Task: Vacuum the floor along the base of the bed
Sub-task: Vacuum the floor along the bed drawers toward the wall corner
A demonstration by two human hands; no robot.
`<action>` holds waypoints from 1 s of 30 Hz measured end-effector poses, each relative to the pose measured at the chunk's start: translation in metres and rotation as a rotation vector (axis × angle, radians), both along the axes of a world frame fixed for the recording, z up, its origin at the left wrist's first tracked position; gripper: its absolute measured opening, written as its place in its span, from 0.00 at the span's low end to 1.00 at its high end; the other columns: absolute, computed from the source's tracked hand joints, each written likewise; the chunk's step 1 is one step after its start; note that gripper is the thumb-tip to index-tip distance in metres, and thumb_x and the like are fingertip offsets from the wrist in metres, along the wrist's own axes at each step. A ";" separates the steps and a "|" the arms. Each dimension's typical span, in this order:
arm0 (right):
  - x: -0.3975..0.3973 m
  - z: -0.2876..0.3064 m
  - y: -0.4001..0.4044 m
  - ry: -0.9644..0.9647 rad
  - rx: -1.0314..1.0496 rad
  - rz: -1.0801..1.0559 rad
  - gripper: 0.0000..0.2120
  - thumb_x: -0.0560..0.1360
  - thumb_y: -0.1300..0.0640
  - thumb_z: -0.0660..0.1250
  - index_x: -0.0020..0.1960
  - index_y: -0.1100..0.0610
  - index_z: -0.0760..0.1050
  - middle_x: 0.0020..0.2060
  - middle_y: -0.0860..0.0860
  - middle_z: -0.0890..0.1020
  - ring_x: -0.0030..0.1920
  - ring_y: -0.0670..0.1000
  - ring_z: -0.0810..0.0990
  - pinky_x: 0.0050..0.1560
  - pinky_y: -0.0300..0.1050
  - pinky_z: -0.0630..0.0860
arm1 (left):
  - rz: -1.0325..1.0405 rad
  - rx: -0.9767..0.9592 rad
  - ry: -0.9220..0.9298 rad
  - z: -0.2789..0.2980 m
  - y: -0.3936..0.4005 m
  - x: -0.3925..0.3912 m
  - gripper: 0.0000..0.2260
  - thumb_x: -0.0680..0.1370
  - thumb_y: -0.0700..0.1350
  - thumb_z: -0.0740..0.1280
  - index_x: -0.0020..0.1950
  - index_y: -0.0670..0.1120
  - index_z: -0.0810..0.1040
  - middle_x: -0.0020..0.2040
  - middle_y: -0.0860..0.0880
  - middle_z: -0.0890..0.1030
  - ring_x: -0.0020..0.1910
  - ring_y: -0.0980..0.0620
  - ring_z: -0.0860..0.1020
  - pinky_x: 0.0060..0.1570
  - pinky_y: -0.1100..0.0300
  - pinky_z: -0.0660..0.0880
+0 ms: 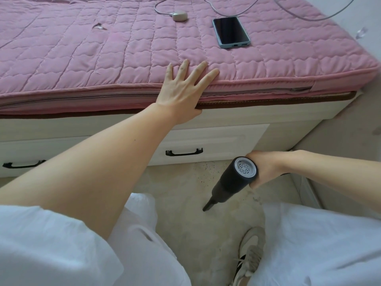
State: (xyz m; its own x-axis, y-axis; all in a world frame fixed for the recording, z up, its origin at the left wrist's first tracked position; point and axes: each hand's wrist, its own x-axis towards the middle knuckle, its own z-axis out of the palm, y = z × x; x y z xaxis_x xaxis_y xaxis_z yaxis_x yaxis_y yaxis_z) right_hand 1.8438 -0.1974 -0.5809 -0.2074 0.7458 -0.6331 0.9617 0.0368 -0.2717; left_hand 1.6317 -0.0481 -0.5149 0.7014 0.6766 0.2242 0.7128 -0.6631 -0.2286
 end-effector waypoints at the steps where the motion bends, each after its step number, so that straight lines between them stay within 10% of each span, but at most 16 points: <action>1: 0.001 0.001 0.000 -0.001 0.018 -0.014 0.15 0.61 0.55 0.72 0.47 0.57 0.76 0.42 0.54 0.82 0.43 0.53 0.81 0.43 0.49 0.79 | 0.001 -0.001 0.001 0.000 0.000 0.000 0.46 0.72 0.56 0.72 0.79 0.55 0.45 0.80 0.47 0.50 0.77 0.35 0.51 0.72 0.32 0.51; 30: 0.007 0.008 0.009 -0.031 0.074 -0.028 0.13 0.64 0.55 0.72 0.46 0.55 0.75 0.40 0.51 0.81 0.39 0.50 0.78 0.37 0.42 0.75 | 0.003 -0.006 0.008 0.000 -0.002 0.001 0.45 0.73 0.55 0.72 0.79 0.55 0.43 0.80 0.47 0.49 0.77 0.35 0.50 0.72 0.32 0.51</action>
State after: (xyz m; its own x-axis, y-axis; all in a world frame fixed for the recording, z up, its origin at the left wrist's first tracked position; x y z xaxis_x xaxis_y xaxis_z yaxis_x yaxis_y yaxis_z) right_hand 1.8505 -0.1882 -0.5725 -0.1668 0.7962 -0.5815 0.9705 0.0285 -0.2393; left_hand 1.6331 -0.0496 -0.5151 0.7008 0.6803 0.2148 0.7132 -0.6621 -0.2302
